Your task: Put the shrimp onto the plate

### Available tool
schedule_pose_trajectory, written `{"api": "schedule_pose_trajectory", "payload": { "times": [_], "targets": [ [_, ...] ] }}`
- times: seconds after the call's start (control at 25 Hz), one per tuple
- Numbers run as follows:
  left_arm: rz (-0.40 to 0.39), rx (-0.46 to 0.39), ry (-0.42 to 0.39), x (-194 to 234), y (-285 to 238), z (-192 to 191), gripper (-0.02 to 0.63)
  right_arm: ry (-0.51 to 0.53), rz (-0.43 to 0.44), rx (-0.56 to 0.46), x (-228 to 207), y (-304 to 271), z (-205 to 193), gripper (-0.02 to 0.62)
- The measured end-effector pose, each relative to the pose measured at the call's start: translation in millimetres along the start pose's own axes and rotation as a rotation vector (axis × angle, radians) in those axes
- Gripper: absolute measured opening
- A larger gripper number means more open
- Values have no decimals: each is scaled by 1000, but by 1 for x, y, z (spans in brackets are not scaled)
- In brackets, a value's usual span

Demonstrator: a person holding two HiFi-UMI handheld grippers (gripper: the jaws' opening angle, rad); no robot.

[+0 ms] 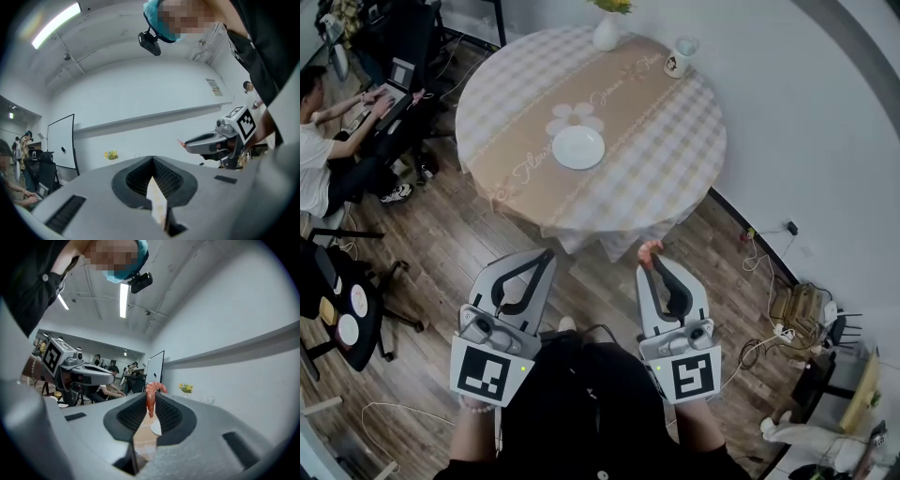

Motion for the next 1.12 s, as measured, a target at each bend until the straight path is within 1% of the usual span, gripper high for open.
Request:
{"api": "schedule_pose_trajectory", "payload": {
  "times": [0.24,0.4,0.52,0.8,1.04,1.12],
  "targets": [
    [-13,-5,0,5,-1,-3,0,-4,-8,5,4,-6,0,43],
    [-8,-10,-5,8,2,-2,0,13,-6,-9,6,-8,3,43],
    [-1,-12,-1,9,6,-4,0,-2,-1,13,11,-7,-1,43],
    [33,-8,2,14,17,-3,0,21,22,0,16,-12,4,43],
    [61,-1,8,21,14,-6,0,36,49,-14,12,-25,5,43],
    [67,5,9,23,11,-7,0,26,58,-12,9,-30,3,43]
  ]
}}
Point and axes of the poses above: the fingertips, and each gripper's own axes: y backward along the fingers, x to its left, z out of its top, the point moved 7 cm from there along y, backward along the fingers, and after that the axes turned 4 degrees about z, right-handed, at the moved point
